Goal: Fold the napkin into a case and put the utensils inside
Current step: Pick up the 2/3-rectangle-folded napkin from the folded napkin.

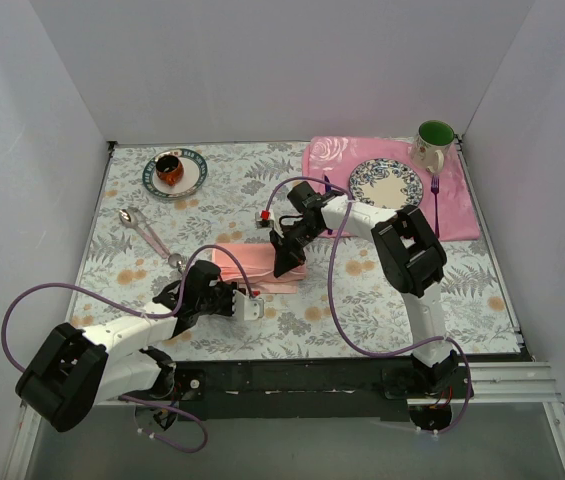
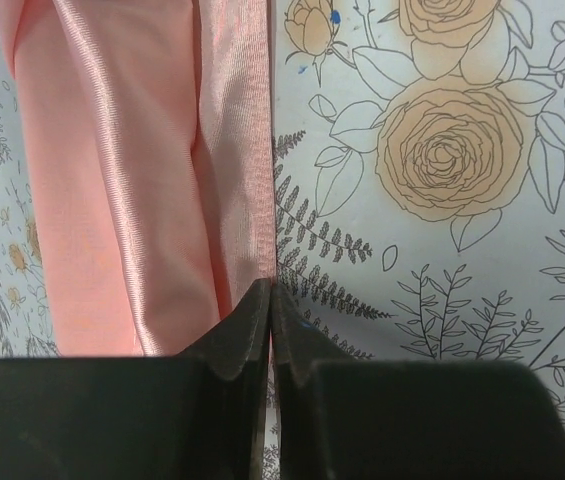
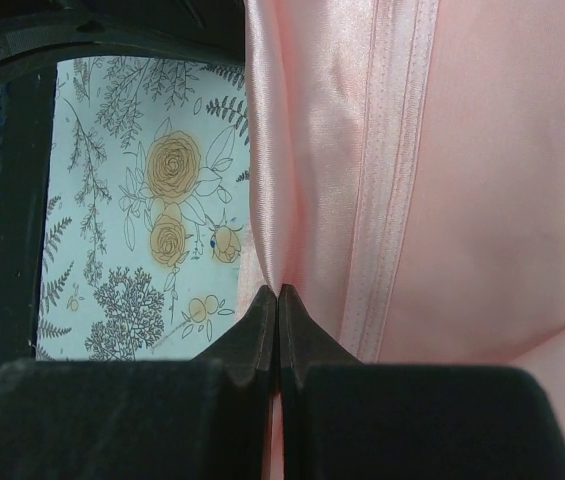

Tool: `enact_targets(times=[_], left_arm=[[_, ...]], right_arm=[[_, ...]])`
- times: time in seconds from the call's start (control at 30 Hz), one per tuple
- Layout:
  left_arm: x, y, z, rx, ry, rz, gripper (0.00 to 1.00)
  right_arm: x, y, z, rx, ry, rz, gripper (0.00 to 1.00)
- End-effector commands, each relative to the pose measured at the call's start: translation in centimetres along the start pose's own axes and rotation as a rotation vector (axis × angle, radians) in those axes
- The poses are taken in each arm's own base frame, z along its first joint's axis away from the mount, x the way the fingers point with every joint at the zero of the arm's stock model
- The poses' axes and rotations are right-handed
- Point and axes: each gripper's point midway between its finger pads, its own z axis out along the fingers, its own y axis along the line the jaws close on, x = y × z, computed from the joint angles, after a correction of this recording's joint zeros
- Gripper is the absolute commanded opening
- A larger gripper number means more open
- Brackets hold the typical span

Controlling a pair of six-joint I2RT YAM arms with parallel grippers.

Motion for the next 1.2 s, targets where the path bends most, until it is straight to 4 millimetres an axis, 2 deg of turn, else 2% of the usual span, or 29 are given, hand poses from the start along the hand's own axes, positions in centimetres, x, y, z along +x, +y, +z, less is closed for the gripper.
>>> enact_targets(times=[0.0, 0.03, 0.07, 0.17, 0.33, 0.5, 0.83, 0.93, 0.97, 1.07, 1.1, 1.17], left_arm=[[-0.6, 1.3, -0.4, -0.035, -0.006, -0.019, 0.0], [-0.8, 1.4, -0.8, -0.042, -0.007, -0.004, 0.0], [-0.6, 1.0, -1.2, -0.024, 0.002, -0.01, 0.14], [-1.0, 0.2, -2.6, -0.009, -0.012, 0.003, 0.33], [-0.1, -0.9, -3.1, -0.002, 0.014, 0.018, 0.43], [0.3, -0.2, -2.1, -0.006, 0.037, 0.025, 0.45], [0.4, 0.6, -0.7, -0.037, 0.024, 0.062, 0.4], [0.3, 1.2, -0.5, -0.052, 0.024, 0.066, 0.3], [0.3, 1.2, -0.4, -0.054, 0.025, 0.064, 0.23], [0.1, 1.5, -0.4, -0.059, 0.021, 0.059, 0.12], [-0.1, 1.7, -0.4, -0.063, 0.015, 0.057, 0.04], [-0.2, 1.6, -0.5, -0.057, 0.009, 0.043, 0.0]], right_arm=[[-1.5, 0.1, -0.5, -0.014, -0.028, -0.033, 0.01], [-1.6, 0.1, -0.6, -0.013, -0.031, -0.033, 0.01], [-1.7, 0.0, -0.7, -0.011, -0.032, -0.032, 0.01], [-1.6, -0.2, -0.9, -0.014, -0.038, -0.018, 0.01], [-1.5, 0.0, -0.9, -0.032, -0.043, -0.01, 0.01], [-1.3, 0.0, -0.8, -0.045, -0.039, -0.003, 0.01], [-1.4, -0.3, -0.7, -0.058, -0.042, 0.007, 0.01], [-1.3, -0.2, -0.6, -0.062, -0.042, 0.012, 0.01], [-1.3, -0.2, -0.6, -0.063, -0.041, 0.015, 0.01], [-1.2, -0.2, -0.7, -0.061, -0.04, 0.017, 0.01], [-1.3, -0.3, -0.7, -0.061, -0.041, 0.014, 0.01], [-1.2, -0.2, -0.7, -0.062, -0.04, 0.017, 0.01]])
